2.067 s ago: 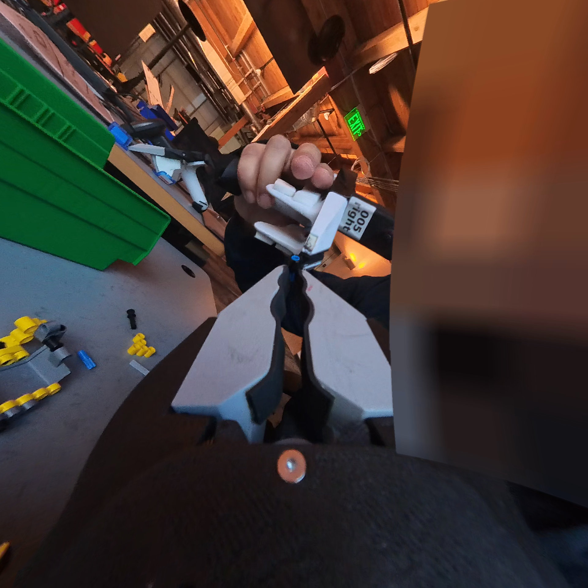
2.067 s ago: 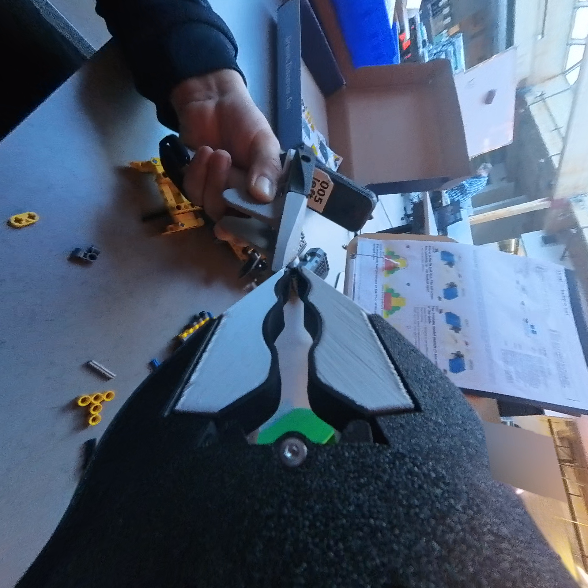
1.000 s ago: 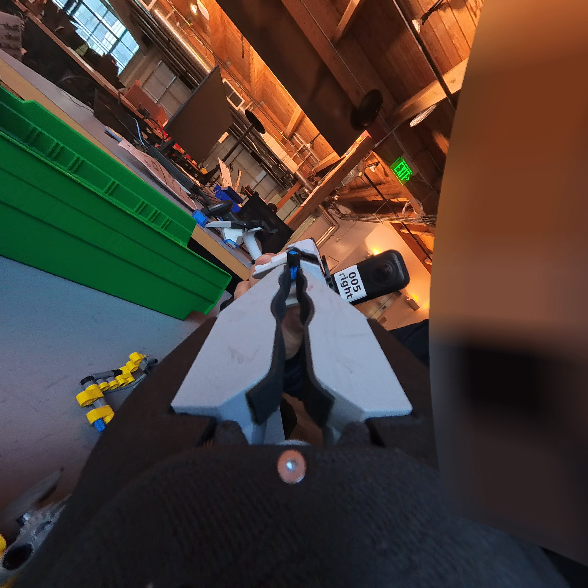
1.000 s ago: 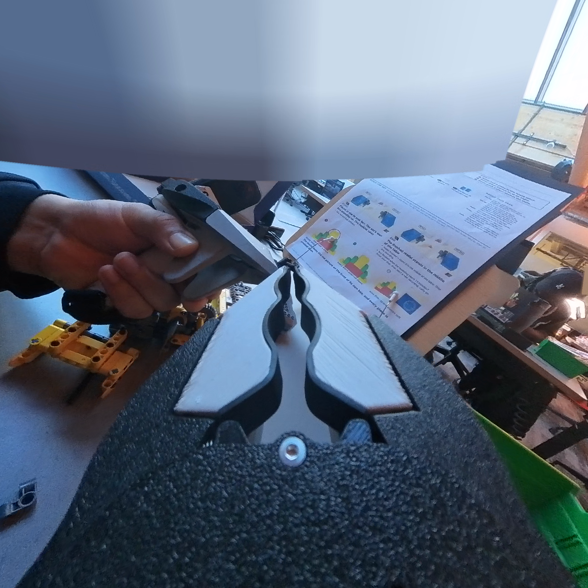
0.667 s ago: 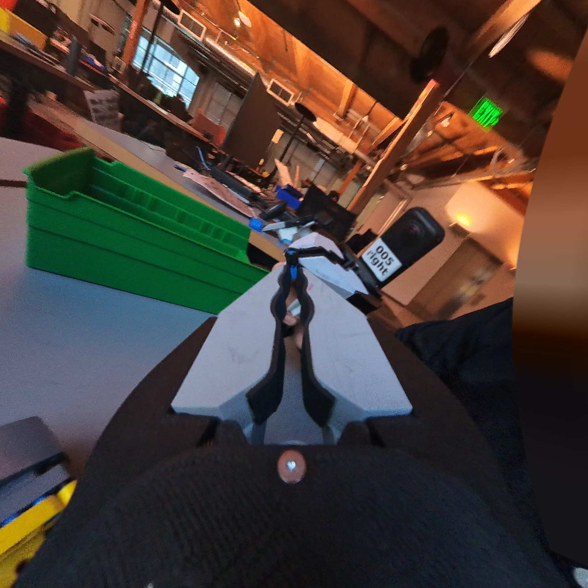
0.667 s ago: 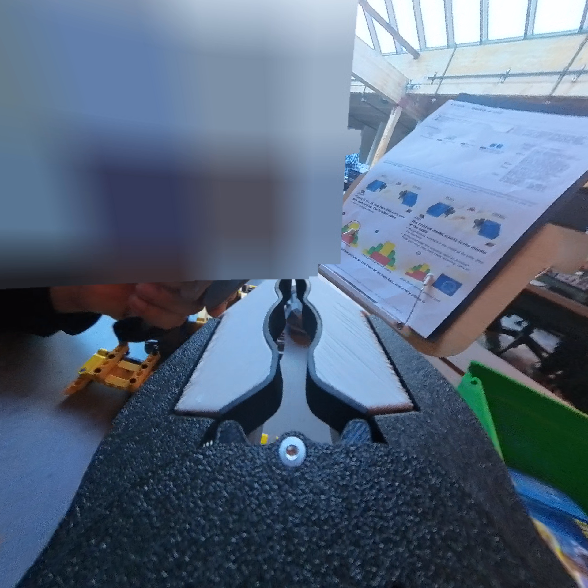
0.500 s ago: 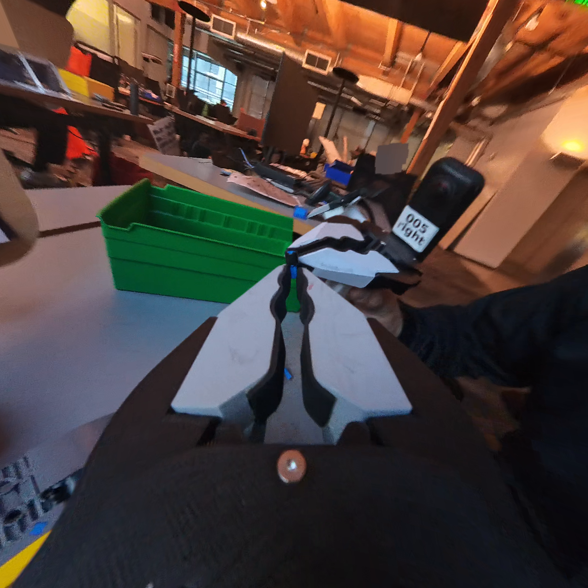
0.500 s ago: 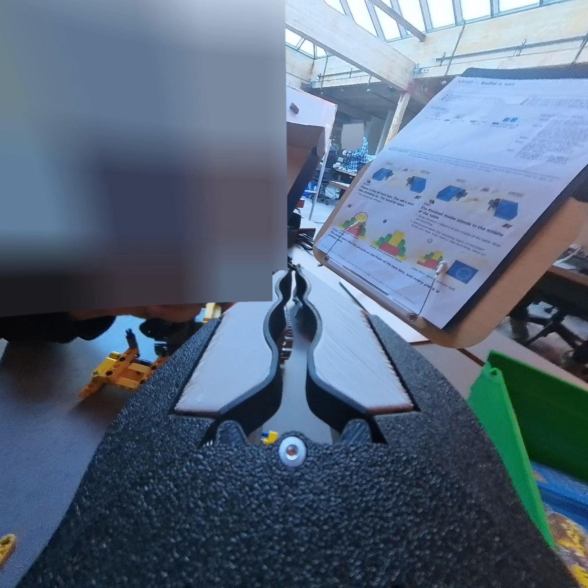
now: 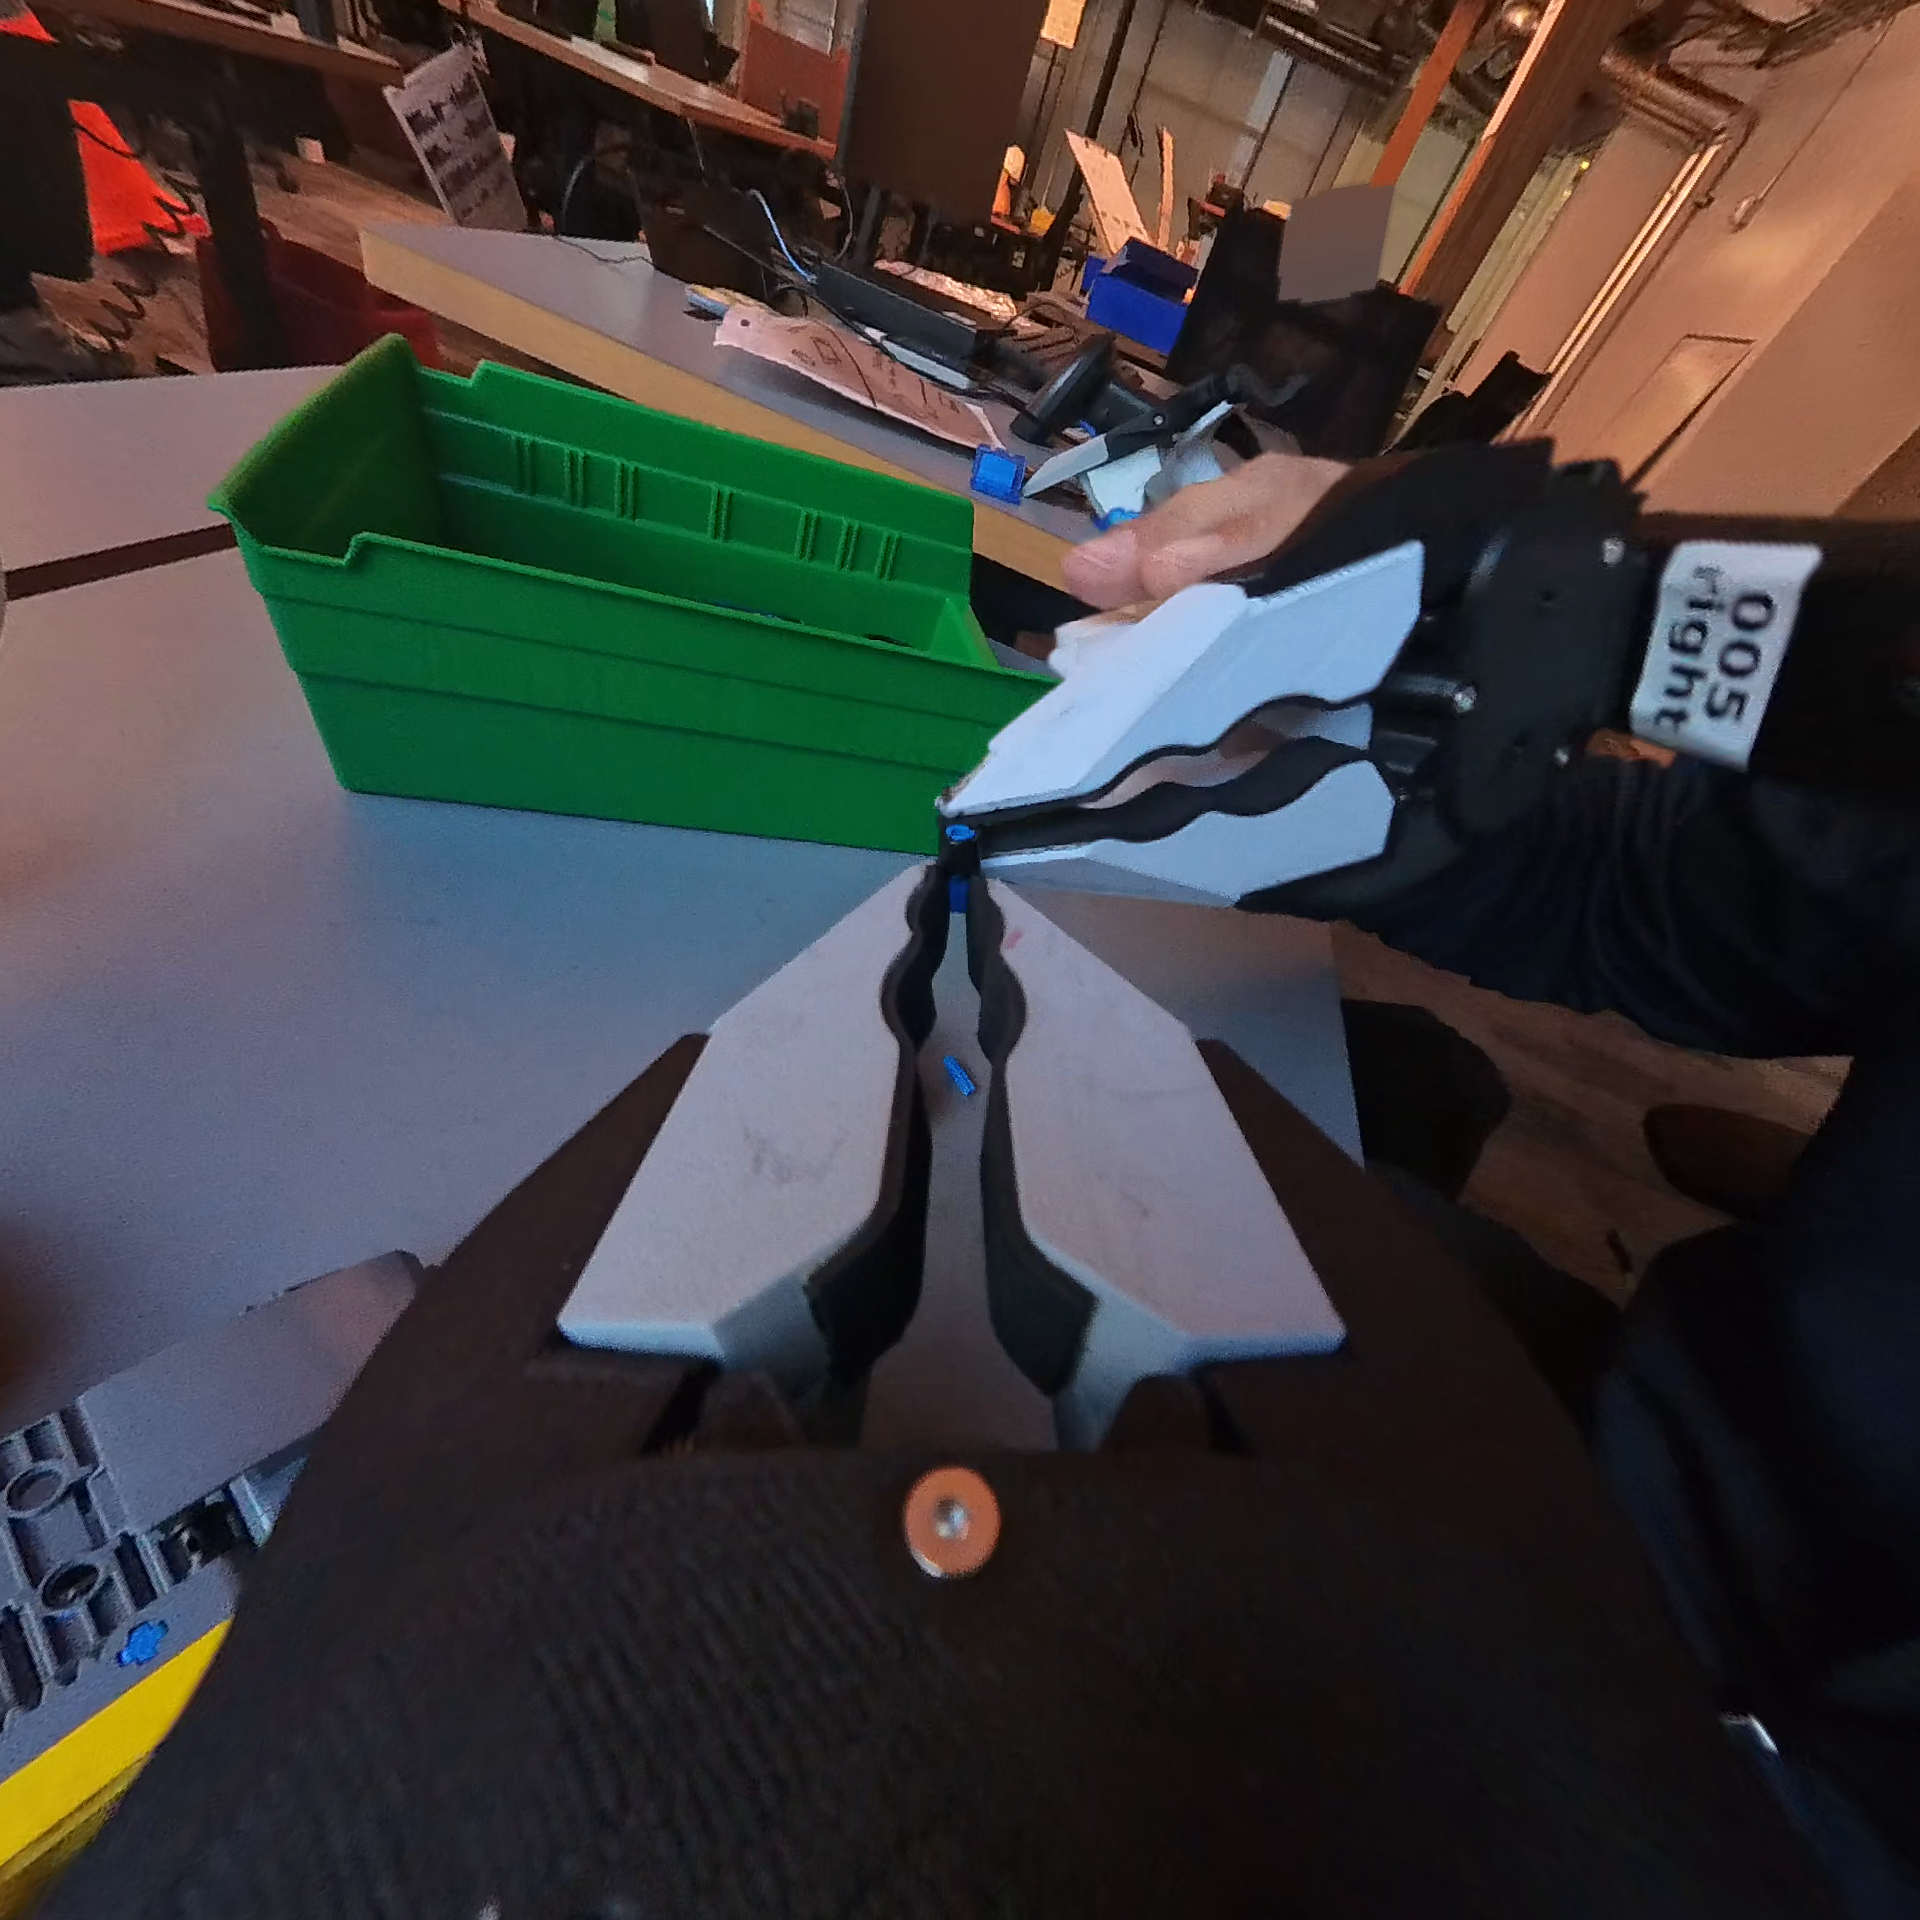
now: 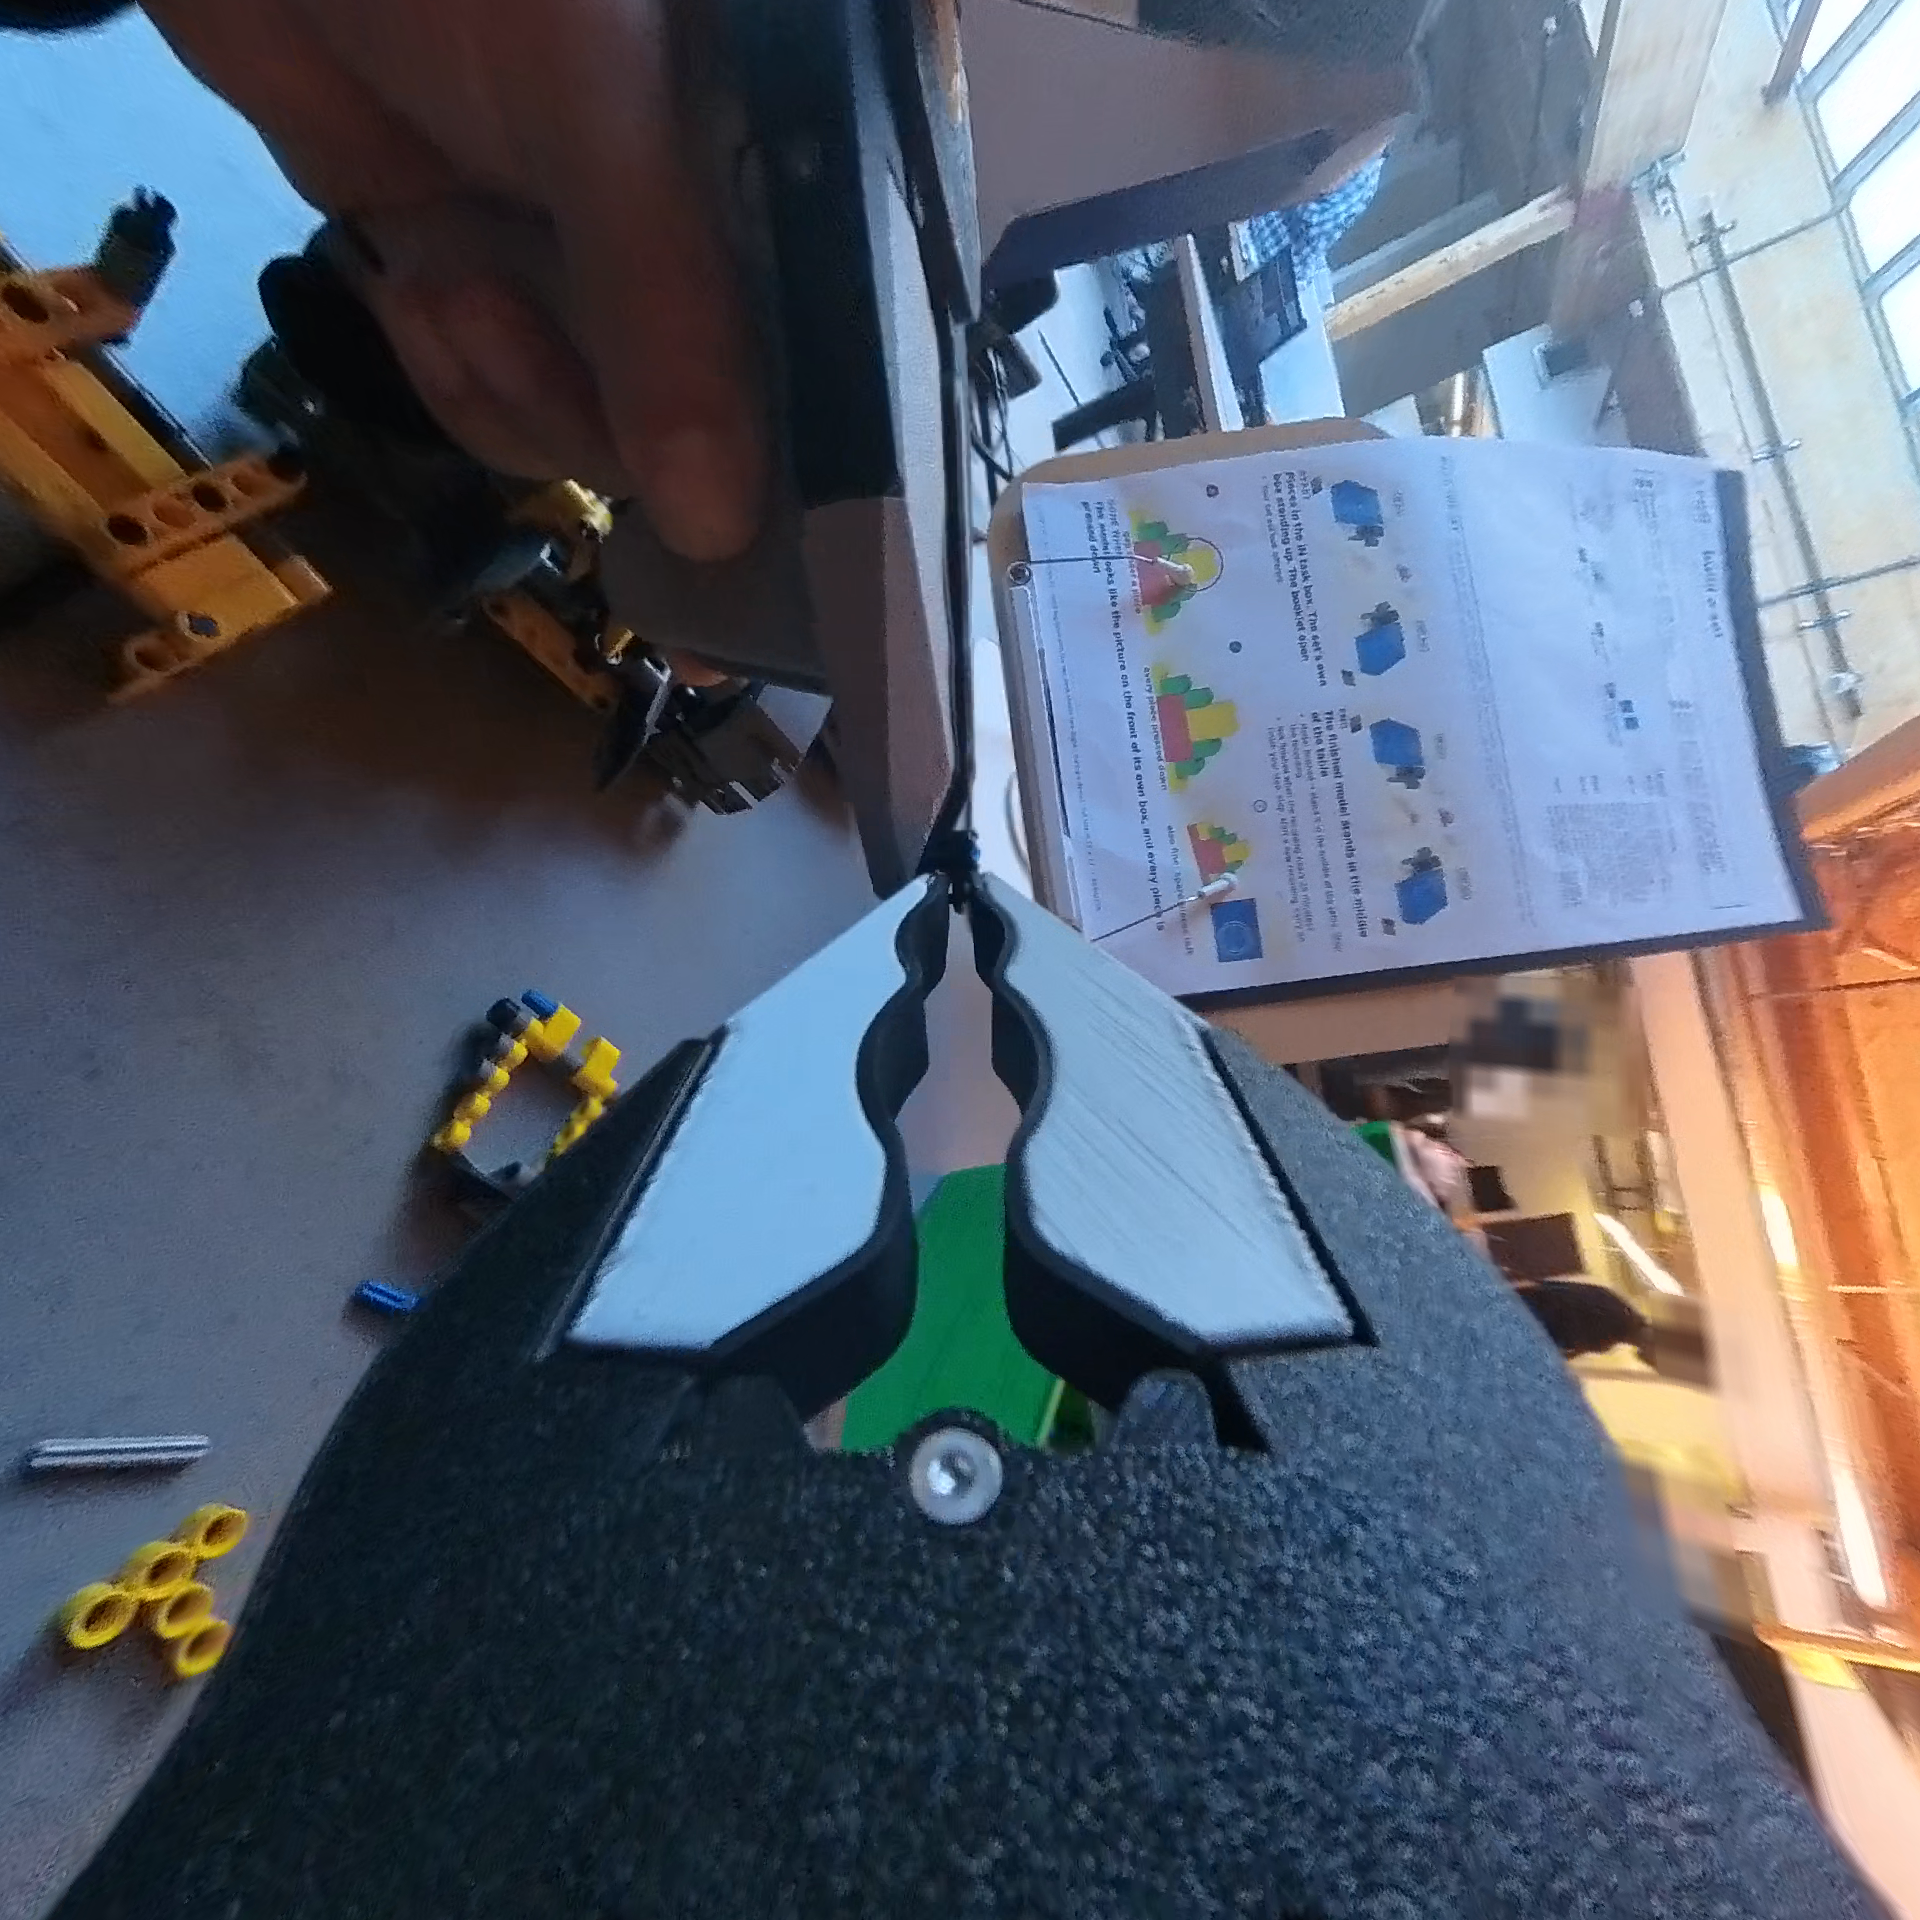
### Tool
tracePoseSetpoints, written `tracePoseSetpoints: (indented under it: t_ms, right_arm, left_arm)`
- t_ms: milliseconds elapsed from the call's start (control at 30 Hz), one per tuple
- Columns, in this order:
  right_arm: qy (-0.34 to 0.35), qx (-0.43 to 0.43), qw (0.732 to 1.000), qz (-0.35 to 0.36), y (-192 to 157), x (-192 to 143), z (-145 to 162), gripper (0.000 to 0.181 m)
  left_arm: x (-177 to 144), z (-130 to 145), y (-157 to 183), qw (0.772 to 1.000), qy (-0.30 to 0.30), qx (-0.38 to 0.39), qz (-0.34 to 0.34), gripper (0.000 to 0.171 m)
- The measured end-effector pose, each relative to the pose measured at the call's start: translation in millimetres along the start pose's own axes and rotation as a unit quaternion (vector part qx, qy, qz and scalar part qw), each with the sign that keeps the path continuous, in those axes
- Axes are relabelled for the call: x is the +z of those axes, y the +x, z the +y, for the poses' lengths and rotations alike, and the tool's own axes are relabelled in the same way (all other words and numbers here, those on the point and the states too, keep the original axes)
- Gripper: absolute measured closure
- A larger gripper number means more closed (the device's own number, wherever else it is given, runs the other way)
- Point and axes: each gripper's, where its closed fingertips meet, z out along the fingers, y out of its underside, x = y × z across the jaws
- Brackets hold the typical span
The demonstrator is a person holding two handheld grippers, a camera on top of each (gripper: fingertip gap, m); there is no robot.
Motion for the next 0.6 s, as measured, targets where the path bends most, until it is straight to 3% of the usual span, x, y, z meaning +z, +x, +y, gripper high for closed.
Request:
tracePoseSetpoints:
  t_ms: [100, 233, 333, 600]
  right_arm:
    - [-0.016, -0.029, 0.999, 0.034, 3, 2, 0, 0.181]
    - [0.026, 0.084, 0.994, 0.063, 12, 1, -4, 0.181]
    - [0.084, 0.231, 0.968, 0.047, 16, 4, -5, 0.181]
    - [0.153, 0.410, 0.899, 0.008, 18, 14, -2, 0.181]
  left_arm:
    - [-1, -2, -2, 1.000, 0.008, -0.006, -0.001, 0.169]
    - [-5, -11, -1, 0.999, 0.026, 0.040, -0.023, 0.170]
    - [-8, -15, -5, 0.996, 0.027, 0.074, -0.050, 0.170]
    - [-11, -18, -14, 0.991, 0.032, 0.094, -0.085, 0.170]
